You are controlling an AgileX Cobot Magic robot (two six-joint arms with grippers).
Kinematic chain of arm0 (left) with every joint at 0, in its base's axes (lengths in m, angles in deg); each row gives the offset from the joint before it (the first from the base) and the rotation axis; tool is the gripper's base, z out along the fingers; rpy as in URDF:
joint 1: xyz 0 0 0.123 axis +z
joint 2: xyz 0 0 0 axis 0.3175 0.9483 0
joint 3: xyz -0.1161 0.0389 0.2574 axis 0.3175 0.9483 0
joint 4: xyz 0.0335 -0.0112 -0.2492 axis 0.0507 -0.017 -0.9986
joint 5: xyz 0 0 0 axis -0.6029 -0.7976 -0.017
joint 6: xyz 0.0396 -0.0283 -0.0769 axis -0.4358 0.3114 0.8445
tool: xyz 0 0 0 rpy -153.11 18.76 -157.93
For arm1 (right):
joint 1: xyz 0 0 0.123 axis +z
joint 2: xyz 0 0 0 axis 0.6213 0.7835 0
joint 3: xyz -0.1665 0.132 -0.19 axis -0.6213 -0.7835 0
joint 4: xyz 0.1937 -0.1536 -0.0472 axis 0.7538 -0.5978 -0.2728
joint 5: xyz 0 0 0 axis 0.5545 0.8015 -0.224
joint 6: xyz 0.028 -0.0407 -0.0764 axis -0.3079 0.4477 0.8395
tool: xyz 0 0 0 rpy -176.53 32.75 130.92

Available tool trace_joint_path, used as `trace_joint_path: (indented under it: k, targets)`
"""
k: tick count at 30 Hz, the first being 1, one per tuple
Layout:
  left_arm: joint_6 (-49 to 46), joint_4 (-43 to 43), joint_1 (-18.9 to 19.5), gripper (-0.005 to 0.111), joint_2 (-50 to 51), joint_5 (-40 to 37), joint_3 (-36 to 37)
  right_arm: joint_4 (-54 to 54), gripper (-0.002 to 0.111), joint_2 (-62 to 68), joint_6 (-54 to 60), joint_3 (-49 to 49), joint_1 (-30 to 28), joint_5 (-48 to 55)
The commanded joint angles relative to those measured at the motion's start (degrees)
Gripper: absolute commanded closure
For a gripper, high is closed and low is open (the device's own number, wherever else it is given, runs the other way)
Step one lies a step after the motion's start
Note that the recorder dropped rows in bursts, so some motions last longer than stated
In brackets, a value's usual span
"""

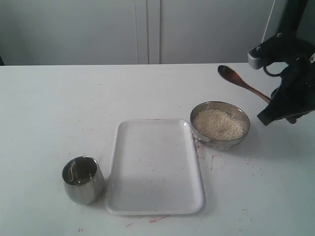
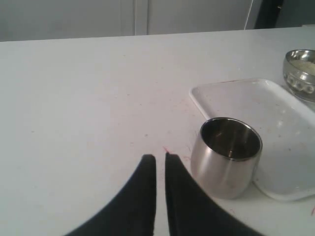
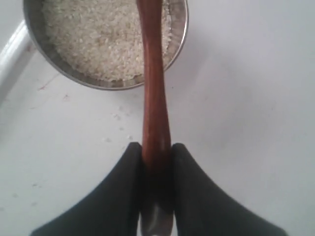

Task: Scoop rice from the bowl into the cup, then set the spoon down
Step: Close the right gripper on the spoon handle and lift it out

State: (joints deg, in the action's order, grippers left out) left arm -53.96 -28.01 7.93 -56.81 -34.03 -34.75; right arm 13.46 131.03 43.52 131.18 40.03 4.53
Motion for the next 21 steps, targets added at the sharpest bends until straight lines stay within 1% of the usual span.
trace_joint_path:
  k: [1,4,7,10,15,17,21]
  targets:
    - [0.10,-0.37,-0.16,0.092,0.04,0.19,-0.41,0.50,0.108,-7.12,-9.96,-0.21,0.07,10.24]
    - [0.10,-0.37,-0.16,0.092,0.04,0.19,-0.41,-6.72,0.108,-10.69,-16.66,-0.21,2.32,16.61]
    - [0.10,-0.37,-0.16,0.092,0.04,0.19,-0.41,-17.39,0.108,-13.96,-21.77,-0.21,6.70,22.21]
    - [0.10,-0.37,-0.16,0.092,0.04,0.19,-0.41,-25.12,0.108,-16.23,-25.44,-0.21,12.62,22.21]
    - [0.10,-0.37,-0.16,0.092,0.04,0.19,-0.41,-29.57,0.108,-18.52,-27.87,-0.25,21.32,22.21]
    - [0.10,-0.37,-0.16,0.092,0.04,0.19,-0.41,-34.27,0.108,-18.04,-28.89,-0.25,23.76,22.21]
    - [0.10,-0.37,-0.16,0.092,0.04,0.19,-0.41,-40.95,0.108,-15.26,-28.89,-0.37,26.63,22.21]
